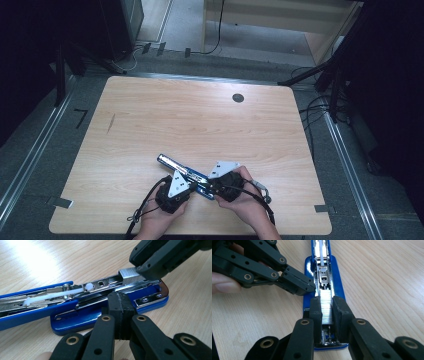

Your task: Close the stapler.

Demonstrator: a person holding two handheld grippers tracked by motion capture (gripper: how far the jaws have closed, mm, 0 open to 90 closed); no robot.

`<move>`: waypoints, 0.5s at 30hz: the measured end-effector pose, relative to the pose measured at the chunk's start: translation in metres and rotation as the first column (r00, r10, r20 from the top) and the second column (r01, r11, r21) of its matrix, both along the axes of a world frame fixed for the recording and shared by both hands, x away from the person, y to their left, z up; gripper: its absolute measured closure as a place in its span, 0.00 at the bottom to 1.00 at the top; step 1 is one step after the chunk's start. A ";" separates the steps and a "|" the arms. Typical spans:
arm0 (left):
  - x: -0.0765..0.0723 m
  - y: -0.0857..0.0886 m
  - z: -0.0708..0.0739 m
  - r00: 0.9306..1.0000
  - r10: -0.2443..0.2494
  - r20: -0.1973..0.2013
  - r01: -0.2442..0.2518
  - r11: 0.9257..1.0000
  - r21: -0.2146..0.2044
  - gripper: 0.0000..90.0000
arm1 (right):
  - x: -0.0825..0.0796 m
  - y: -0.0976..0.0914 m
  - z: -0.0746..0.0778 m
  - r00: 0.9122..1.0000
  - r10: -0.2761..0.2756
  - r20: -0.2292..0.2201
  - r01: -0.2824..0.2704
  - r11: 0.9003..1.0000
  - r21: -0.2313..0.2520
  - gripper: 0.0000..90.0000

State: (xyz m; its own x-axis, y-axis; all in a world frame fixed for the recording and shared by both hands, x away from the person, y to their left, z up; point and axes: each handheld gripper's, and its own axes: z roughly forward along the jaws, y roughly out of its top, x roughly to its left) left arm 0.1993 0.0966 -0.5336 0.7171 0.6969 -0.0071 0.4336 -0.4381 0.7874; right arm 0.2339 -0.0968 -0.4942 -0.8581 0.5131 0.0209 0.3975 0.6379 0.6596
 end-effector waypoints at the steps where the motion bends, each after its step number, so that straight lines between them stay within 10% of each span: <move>1: 0.000 0.000 0.000 1.000 0.000 0.000 0.000 1.000 0.000 1.00 | 0.000 0.001 0.000 1.000 -0.002 0.000 0.002 1.000 -0.001 0.88; 15: 0.000 0.000 0.000 1.000 0.000 0.000 0.000 1.000 -0.001 1.00 | 0.002 -0.003 0.001 1.000 -0.010 0.004 0.010 1.000 0.002 0.88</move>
State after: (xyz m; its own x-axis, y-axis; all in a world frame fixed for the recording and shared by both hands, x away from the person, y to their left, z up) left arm 0.1992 0.0965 -0.5337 0.7170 0.6970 -0.0077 0.4335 -0.4372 0.7880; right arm 0.2356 -0.0997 -0.4929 -0.8530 0.5216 0.0188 0.4013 0.6323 0.6627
